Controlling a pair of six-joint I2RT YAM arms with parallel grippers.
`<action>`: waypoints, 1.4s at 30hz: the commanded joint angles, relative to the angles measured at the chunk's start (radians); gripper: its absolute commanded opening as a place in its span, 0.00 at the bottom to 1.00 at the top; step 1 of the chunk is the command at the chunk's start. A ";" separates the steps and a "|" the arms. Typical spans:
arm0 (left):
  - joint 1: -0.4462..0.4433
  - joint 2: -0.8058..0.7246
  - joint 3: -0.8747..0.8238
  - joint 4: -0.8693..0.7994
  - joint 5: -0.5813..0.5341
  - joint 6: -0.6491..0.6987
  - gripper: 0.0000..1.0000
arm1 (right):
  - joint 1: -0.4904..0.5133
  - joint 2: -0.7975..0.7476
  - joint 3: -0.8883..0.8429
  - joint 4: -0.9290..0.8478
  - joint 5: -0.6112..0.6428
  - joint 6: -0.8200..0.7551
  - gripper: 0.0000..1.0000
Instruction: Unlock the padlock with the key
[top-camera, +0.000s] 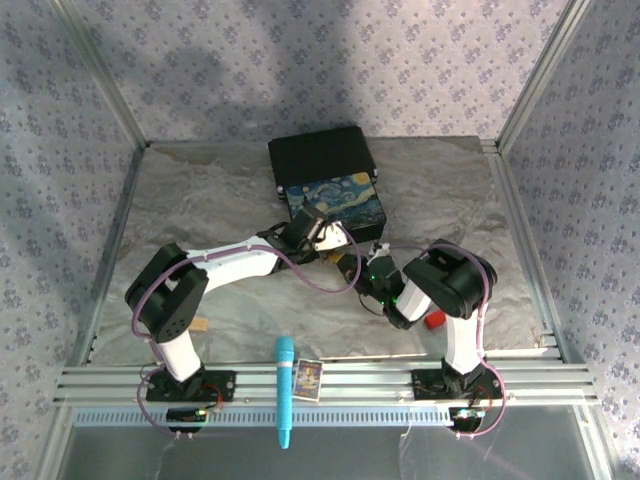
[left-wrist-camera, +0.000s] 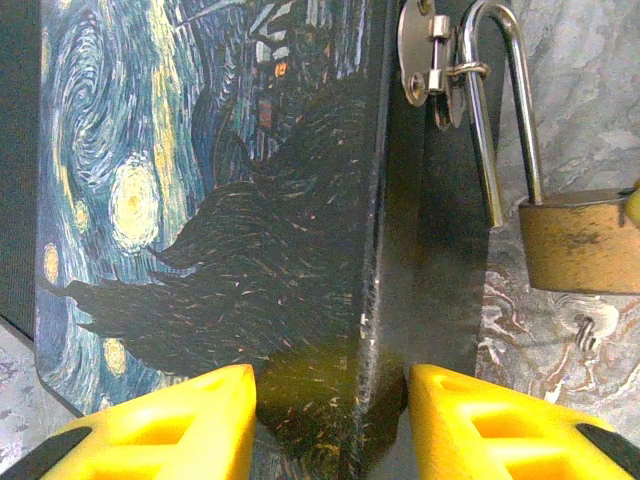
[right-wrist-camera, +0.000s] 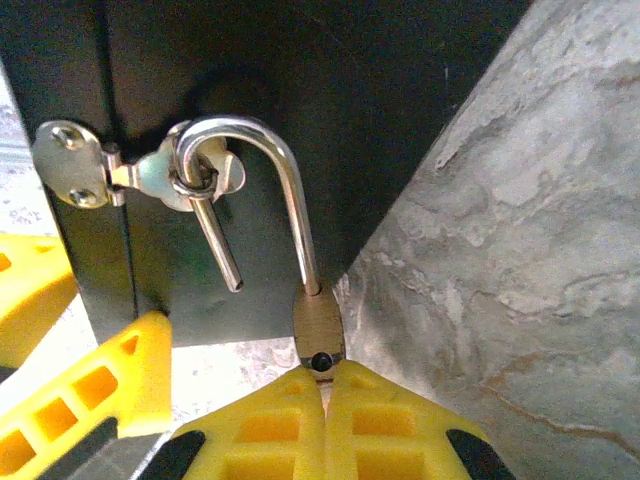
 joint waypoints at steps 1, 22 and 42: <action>0.016 0.065 -0.042 -0.166 0.003 0.000 0.44 | 0.001 0.003 0.052 0.056 0.077 0.079 0.00; 0.022 0.071 -0.049 -0.163 -0.011 0.000 0.43 | -0.043 0.010 0.035 0.057 0.083 0.103 0.00; 0.012 0.057 -0.005 -0.179 -0.010 -0.039 0.44 | -0.003 -0.157 0.087 -0.493 0.098 -0.292 0.41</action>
